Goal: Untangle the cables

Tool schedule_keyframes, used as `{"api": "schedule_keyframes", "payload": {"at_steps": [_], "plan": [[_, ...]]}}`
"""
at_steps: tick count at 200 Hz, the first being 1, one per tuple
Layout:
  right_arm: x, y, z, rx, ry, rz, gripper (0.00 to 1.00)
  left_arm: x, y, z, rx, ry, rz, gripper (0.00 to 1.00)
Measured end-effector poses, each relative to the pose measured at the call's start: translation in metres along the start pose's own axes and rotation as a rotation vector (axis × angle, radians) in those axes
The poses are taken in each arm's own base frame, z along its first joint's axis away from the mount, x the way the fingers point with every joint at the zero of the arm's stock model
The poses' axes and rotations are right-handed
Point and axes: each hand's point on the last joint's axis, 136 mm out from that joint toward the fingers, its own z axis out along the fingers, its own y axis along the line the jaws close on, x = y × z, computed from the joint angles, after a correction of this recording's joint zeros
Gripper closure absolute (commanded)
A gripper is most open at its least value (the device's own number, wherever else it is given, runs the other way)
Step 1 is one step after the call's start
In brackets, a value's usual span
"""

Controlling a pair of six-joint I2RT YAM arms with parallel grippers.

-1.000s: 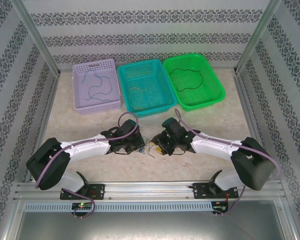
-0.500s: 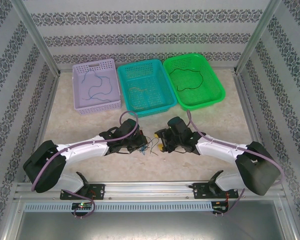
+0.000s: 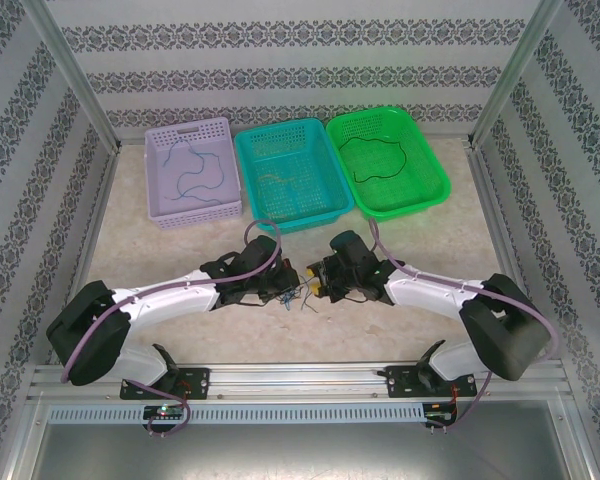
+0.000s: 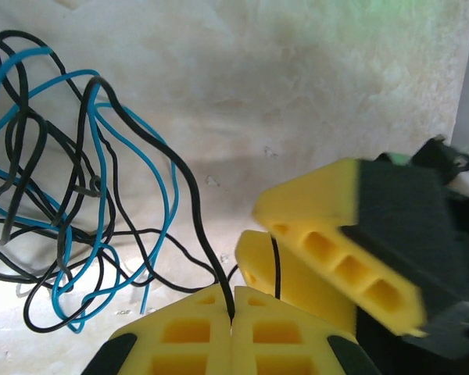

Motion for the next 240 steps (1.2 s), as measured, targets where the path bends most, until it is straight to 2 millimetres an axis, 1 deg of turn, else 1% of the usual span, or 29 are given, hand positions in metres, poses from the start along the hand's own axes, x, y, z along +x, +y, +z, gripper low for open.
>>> {"api": "schedule_keyframes", "payload": {"at_steps": [2, 16, 28, 32, 39, 46, 50, 56, 61, 68, 80, 96, 112, 129, 138, 157, 163, 178, 194, 214, 225, 240], "plan": [[0.000, 0.000, 0.000, 0.001, -0.001, 0.005, 1.00, 0.000, 0.000, 0.000, 0.000, 0.000, 0.000, 1.00], [-0.002, -0.001, 0.001, 0.004, -0.004, -0.004, 1.00, 0.000, -0.002, 0.000, 0.005, -0.001, 0.003, 1.00], [-0.006, 0.001, -0.001, 0.005, -0.018, -0.032, 1.00, 0.000, -0.003, -0.001, 0.004, -0.005, 0.004, 0.88], [-0.007, 0.003, -0.003, 0.005, -0.025, -0.044, 1.00, -0.001, -0.003, -0.001, 0.002, -0.007, 0.005, 0.82], [-0.009, 0.007, -0.007, -0.001, -0.036, -0.069, 1.00, -0.002, -0.001, -0.001, -0.010, -0.017, 0.001, 0.68], [-0.010, 0.012, -0.014, -0.013, -0.049, -0.104, 1.00, -0.003, 0.003, -0.002, -0.024, -0.024, -0.011, 0.54], [-0.011, 0.015, -0.018, -0.021, -0.054, -0.118, 1.00, -0.004, 0.005, -0.002, -0.035, -0.029, -0.025, 0.44], [-0.011, 0.021, -0.025, -0.036, -0.063, -0.153, 1.00, -0.006, 0.009, -0.003, -0.050, -0.037, -0.043, 0.36], [-0.011, 0.026, -0.032, -0.051, -0.068, -0.185, 1.00, -0.007, 0.013, -0.004, -0.064, -0.041, -0.063, 0.31], [-0.010, 0.033, -0.041, -0.071, -0.074, -0.226, 1.00, -0.009, 0.017, -0.004, -0.080, -0.048, -0.092, 0.28], [-0.008, 0.044, -0.055, -0.108, -0.080, -0.298, 1.00, -0.013, 0.025, -0.006, -0.105, -0.063, -0.138, 0.27], [-0.006, 0.052, -0.068, -0.130, -0.087, -0.373, 1.00, -0.017, 0.030, -0.007, -0.124, -0.076, -0.183, 0.26], [-0.007, 0.050, -0.074, -0.119, -0.093, -0.434, 1.00, -0.018, 0.034, -0.004, -0.147, -0.073, -0.211, 0.29], [-0.010, 0.044, -0.079, -0.091, -0.105, -0.479, 1.00, -0.018, 0.036, 0.003, -0.172, -0.063, -0.226, 0.36], [-0.012, 0.042, -0.083, -0.079, -0.112, -0.498, 1.00, -0.017, 0.041, 0.008, -0.189, -0.055, -0.231, 0.40], [-0.016, 0.044, -0.094, -0.073, -0.132, -0.531, 1.00, -0.013, 0.053, 0.015, -0.231, -0.040, -0.237, 0.54], [-0.017, 0.047, -0.099, -0.077, -0.140, -0.543, 1.00, -0.012, 0.056, 0.018, -0.244, -0.036, -0.236, 0.60], [-0.018, 0.060, -0.113, -0.098, -0.163, -0.578, 1.00, -0.010, 0.067, 0.024, -0.285, -0.024, -0.227, 0.71], [-0.018, 0.076, -0.132, -0.123, -0.191, -0.624, 1.00, -0.012, 0.079, 0.030, -0.351, -0.023, -0.213, 0.83], [-0.022, 0.096, -0.159, -0.158, -0.245, -0.680, 1.00, -0.015, 0.086, 0.032, -0.408, -0.030, -0.188, 0.91], [-0.025, 0.106, -0.175, -0.175, -0.278, -0.709, 1.00, -0.017, 0.089, 0.029, -0.426, -0.041, -0.181, 0.93], [-0.029, 0.112, -0.191, -0.174, -0.310, -0.747, 1.00, -0.022, 0.087, 0.026, -0.429, -0.058, -0.176, 0.93]]}}
